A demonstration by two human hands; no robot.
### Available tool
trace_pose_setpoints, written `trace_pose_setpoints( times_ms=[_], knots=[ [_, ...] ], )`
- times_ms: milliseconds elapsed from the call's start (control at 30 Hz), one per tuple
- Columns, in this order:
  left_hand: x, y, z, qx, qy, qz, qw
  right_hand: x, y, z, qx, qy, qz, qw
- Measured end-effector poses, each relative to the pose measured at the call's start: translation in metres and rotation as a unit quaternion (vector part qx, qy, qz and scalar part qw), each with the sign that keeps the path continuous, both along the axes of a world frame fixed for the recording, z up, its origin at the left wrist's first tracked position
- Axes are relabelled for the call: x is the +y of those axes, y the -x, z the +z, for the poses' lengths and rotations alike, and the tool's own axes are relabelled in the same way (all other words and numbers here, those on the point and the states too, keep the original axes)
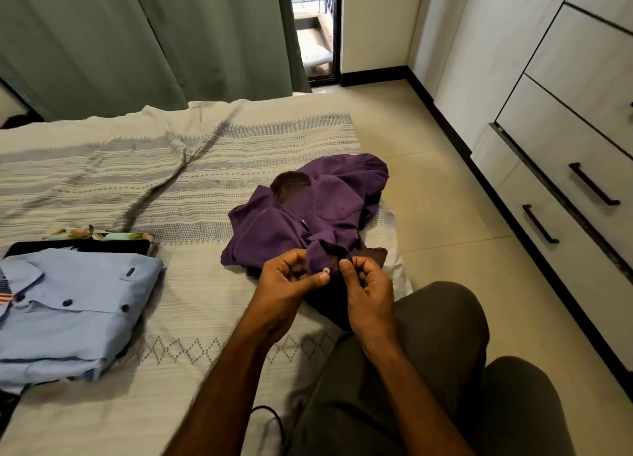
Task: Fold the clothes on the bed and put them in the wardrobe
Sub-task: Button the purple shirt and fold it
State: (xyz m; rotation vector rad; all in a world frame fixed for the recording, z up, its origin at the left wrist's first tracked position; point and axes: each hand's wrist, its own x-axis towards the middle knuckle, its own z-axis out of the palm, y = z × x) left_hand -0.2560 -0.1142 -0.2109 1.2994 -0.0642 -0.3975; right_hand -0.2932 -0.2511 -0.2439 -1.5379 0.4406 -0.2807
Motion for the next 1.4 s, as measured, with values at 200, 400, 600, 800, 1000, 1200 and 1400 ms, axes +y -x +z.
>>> trace_pose_setpoints(
  times_ms=[200, 400, 600, 800, 1000, 1200, 1400],
  knots=[
    [-0.002, 0.000, 0.005, -0.076, -0.094, 0.064, 0.991, -0.004, 0.003, 0.012, -0.029, 0.008, 0.001, 1.000],
    [-0.015, 0.004, 0.013, -0.100, -0.144, 0.016, 0.984, -0.008, 0.004, 0.017, -0.031, 0.015, -0.036, 0.999],
    [-0.029, 0.012, 0.014, -0.062, -0.133, 0.042, 0.988, -0.006, 0.007, 0.017, -0.018, -0.011, 0.019, 1.000],
    [-0.025, 0.010, 0.017, -0.065, -0.153, 0.031, 0.986, -0.011, 0.005, 0.022, -0.018, 0.044, 0.025, 0.999],
    [-0.023, 0.009, 0.022, -0.119, -0.207, 0.036, 0.970, -0.022, 0.005, 0.026, 0.000, 0.059, 0.029, 0.998],
    [-0.028, 0.007, 0.014, -0.157, -0.264, 0.094, 0.947, -0.017, 0.008, 0.031, -0.037, 0.114, 0.005, 0.993],
    [-0.026, 0.008, 0.021, -0.098, -0.204, 0.061, 0.972, -0.024, 0.009, 0.034, -0.057, 0.108, 0.040, 0.992]
  ],
)
